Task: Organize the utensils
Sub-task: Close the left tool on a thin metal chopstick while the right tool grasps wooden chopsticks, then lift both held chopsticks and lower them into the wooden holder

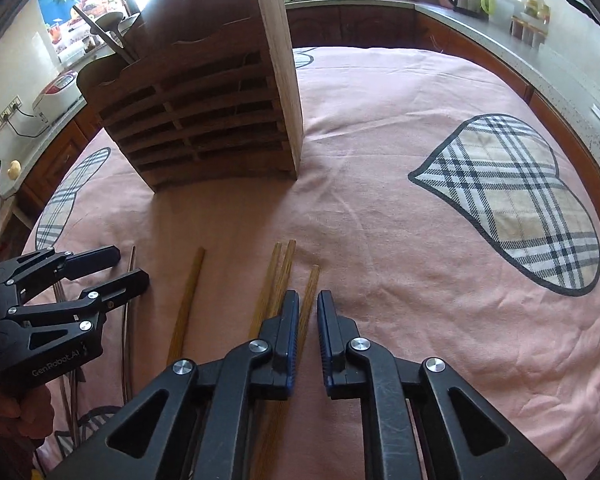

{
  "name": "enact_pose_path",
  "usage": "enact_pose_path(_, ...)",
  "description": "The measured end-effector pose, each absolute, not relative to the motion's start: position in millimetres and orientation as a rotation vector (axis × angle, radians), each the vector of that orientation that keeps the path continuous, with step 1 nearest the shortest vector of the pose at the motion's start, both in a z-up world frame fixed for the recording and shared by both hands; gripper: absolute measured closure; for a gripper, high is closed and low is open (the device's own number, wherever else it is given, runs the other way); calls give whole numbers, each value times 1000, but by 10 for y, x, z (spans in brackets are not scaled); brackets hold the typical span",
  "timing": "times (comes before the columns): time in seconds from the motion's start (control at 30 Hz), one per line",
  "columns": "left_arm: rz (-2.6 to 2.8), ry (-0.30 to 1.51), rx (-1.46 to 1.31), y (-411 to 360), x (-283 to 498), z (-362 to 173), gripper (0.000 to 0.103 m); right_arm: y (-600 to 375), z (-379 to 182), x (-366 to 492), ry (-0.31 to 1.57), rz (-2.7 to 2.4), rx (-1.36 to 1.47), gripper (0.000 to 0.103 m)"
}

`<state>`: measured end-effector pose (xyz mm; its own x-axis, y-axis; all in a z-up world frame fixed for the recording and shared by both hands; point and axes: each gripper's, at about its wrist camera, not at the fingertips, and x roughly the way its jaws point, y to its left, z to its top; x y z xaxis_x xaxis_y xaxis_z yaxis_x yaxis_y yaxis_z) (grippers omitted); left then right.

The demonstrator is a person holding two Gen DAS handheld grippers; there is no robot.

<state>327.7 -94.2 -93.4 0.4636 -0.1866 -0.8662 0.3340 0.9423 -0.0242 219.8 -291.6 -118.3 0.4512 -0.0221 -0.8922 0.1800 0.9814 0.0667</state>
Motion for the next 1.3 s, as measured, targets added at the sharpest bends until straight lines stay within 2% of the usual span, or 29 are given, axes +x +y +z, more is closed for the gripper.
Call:
enact_pose_path(0.1, -324, 1037, 171, -994, 3294, -941, 65, -2900, -1195, 2297, 1109, -115, 154, 93)
enact_pose_path(0.17, -333, 1029, 177, -1027, 3291, -941, 74, -2924, -1202, 2344, 1110, -103, 166, 93)
enact_pose_path(0.2, -340, 1027, 175, -1041, 3285, -940, 85, -2928, -1205, 2365, 1113, -99, 168, 93)
enact_pose_path(0.23, -347, 1027, 174, -1051, 3281, -939, 89, -2932, -1208, 2380, 1114, -97, 173, 93)
enact_pose_path(0.43, -417, 1055, 68, -943, 3271, -874, 98, -3026, -1167, 2314, 1087, -71, 253, 98)
enact_pose_path(0.83, -472, 934, -12, -568, 2868, -143, 99, -2933, -538, 2002, 943, -9, 285, 99)
enact_pose_path(1.3, -502, 734, -54, -87, 1886, 616, 100, -2724, 313, 1469, 749, -19, 210, 99)
